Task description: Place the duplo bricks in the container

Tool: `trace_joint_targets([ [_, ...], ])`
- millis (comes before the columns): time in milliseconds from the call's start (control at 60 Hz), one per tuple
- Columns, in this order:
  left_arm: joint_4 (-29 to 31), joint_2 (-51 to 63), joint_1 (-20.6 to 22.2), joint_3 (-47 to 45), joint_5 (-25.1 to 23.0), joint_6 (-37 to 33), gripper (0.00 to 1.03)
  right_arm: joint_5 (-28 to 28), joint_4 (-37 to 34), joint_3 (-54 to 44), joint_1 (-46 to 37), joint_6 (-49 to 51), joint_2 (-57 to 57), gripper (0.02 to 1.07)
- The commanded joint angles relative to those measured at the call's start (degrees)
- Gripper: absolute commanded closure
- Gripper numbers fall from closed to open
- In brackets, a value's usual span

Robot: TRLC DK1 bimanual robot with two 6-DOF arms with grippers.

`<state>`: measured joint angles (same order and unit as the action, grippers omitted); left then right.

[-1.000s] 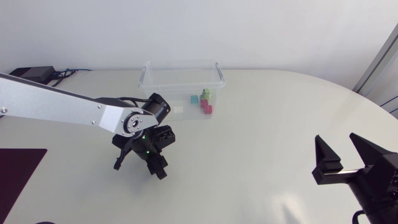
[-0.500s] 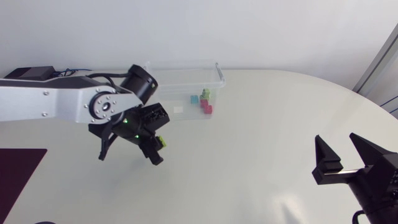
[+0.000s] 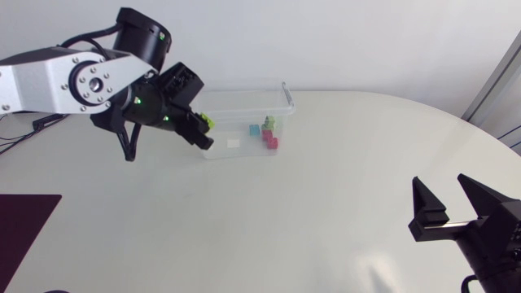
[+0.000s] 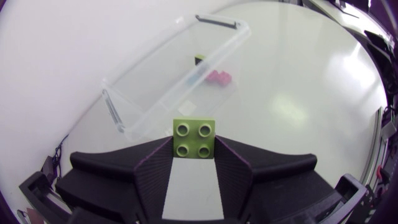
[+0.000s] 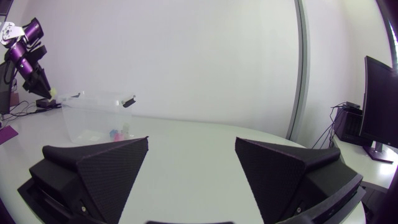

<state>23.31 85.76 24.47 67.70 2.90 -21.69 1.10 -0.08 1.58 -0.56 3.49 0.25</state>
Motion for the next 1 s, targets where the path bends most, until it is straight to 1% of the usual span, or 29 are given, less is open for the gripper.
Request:
trace_joint_targets([
  [0,-2.8,0.0,-0.5,2.5,-0.3,3.1,0.72,0.1,-0.5,-1.6,-0.6,1.1,-0.5,0.06],
  [50,-6.8,0.0,-0.5,2.2,-0.3,4.5,0.72,0.1,-0.5,-1.6,-0.6,1.1,-0.4,0.06],
  [150,-11.2,1.5,-0.5,2.3,-0.4,5.7,0.72,0.1,-0.5,-1.6,-0.6,1.1,-0.4,0.06],
  [217,-12.6,3.8,-0.7,3.6,-0.3,6.2,0.72,0.1,-0.5,-1.6,-0.6,1.1,-0.5,0.06],
  [333,-14.7,7.7,-2.5,6.7,-0.3,9.8,0.72,0.1,-0.5,-1.6,-0.6,1.1,-0.4,0.06],
  [350,-16.5,8.5,-3.1,6.8,-0.3,11.1,0.72,0.1,-0.5,-1.6,-0.6,1.1,-0.4,0.06],
  [417,-21.3,10.2,-3.6,6.5,-0.3,11.8,0.72,0.1,-0.5,-1.6,-0.6,1.1,-0.4,0.06],
  [517,-25.9,12.5,-3.7,7.1,-0.3,11.8,0.72,0.2,-0.5,-1.6,-0.6,1.1,-0.5,0.06],
  [700,-26.6,18.6,-3.3,12.5,-0.3,12.0,0.72,0.1,-0.5,-1.6,-0.6,1.1,-0.5,0.06],
  [733,-26.6,20.8,-3.3,14.8,-0.3,11.9,0.72,0.1,-0.5,-1.6,-0.6,1.1,-0.5,0.06],
  [817,-26.1,23.8,-3.3,17.9,-0.2,11.9,0.68,0.1,-0.5,-1.6,-0.6,1.1,-0.4,0.06],
  [833,-25.9,24.5,-3.3,18.6,-0.1,11.9,0.65,0.1,-0.5,-1.6,-0.6,1.1,-0.4,0.06],
  [850,-25.9,24.5,-3.3,18.7,0.0,11.9,0.65,0.1,-0.5,-1.6,-0.6,1.1,-0.4,0.06],
  [883,-25.9,25.0,-3.2,19.1,1.7,12.0,0.58,0.1,-0.5,-1.6,-0.6,1.1,-0.4,0.06],
  [900,-25.9,25.2,-3.0,19.3,3.1,11.9,0.47,0.1,-0.5,-1.6,-0.6,1.1,-0.5,0.06],
  [917,-25.9,25.3,-3.0,19.4,3.5,11.9,0.39,0.1,-0.5,-1.6,-0.6,1.1,-0.4,0.06],
  [950,-25.8,25.3,-3.0,19.4,4.3,11.9,0.12,0.1,-0.5,-1.6,-0.6,1.1,-0.5,0.06],
  [967,-25.5,25.2,-3.1,19.4,4.3,11.8,0.03,0.1,-0.5,-1.6,-0.6,1.1,-0.5,0.06],
  [983,-25.2,24.9,-3.1,19.3,4.4,11.8,0.03,0.1,-0.5,-1.6,-0.6,1.1,-0.5,0.06],
])
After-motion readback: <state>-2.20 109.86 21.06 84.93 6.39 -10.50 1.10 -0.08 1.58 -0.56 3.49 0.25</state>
